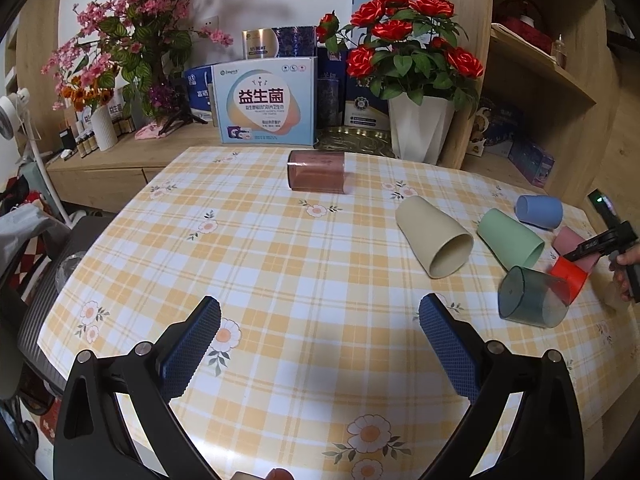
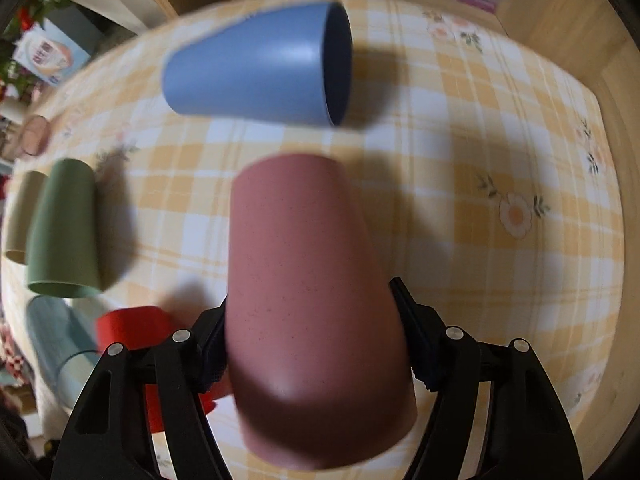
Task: Flip cup upside down
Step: 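Reach the right gripper to the pink cup lying on its side and close on it, then lift the pink cup with the right gripper toward the left gripper, then close the left gripper on the pink cup while the right gripper releases it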
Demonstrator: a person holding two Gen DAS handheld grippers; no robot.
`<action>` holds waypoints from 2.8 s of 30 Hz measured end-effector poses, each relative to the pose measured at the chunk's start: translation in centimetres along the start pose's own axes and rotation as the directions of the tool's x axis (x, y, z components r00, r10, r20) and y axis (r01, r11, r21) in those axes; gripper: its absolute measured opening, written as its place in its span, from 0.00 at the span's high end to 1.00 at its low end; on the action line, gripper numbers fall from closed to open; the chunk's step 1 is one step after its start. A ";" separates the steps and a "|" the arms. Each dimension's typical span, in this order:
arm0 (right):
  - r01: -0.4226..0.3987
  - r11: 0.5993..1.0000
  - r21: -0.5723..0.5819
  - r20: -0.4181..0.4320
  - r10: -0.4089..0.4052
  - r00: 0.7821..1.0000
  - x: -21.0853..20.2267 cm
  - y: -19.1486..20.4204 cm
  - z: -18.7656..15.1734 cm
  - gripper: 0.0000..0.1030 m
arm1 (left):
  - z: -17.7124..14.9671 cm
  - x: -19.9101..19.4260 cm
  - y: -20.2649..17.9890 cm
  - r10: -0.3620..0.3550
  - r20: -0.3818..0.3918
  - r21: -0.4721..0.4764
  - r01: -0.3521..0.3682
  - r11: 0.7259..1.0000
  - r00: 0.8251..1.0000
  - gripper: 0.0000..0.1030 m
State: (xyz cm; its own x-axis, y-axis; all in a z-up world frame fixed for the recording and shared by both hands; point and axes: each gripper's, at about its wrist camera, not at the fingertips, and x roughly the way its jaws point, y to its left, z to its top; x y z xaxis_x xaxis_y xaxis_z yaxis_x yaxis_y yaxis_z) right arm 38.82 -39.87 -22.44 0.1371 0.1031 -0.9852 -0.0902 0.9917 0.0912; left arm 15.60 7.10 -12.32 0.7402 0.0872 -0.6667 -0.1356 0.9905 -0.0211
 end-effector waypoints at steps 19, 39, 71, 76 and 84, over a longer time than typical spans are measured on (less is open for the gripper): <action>-0.209 0.937 0.280 0.260 0.136 0.956 -6.8 -1.3 -6.4 0.35 | 0.2 -1.6 1.5 -0.031 0.042 -0.013 0.031 0.999 0.999 0.06; -0.454 0.886 -0.093 0.182 0.463 0.867 -6.5 32.0 -9.1 0.35 | 0.3 -4.0 10.0 0.026 0.056 -0.068 -0.022 0.997 0.998 0.06; -0.345 0.927 -0.145 0.101 0.361 0.927 0.2 39.6 -11.5 0.34 | -0.9 -2.8 12.0 0.006 -0.038 -0.145 -0.012 0.989 0.999 0.06; -0.325 0.929 -0.176 0.180 0.355 0.917 -2.1 38.5 -12.2 0.32 | -0.6 -2.9 11.6 -0.030 -0.050 -0.160 0.022 0.987 0.998 0.06; -0.248 0.942 -0.228 0.357 0.317 0.879 -6.8 34.5 -14.6 0.16 | -0.1 -2.8 9.0 -0.099 -0.060 -0.116 0.091 0.989 0.993 0.06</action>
State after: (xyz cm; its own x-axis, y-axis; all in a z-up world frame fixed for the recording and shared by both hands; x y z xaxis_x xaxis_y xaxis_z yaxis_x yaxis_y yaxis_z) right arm 20.38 -7.45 -14.75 0.4438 0.4326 -0.7848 -0.3434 0.8910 0.2969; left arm 12.21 15.76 -10.67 0.7091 -0.0174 -0.7049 -0.1432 0.9753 -0.1681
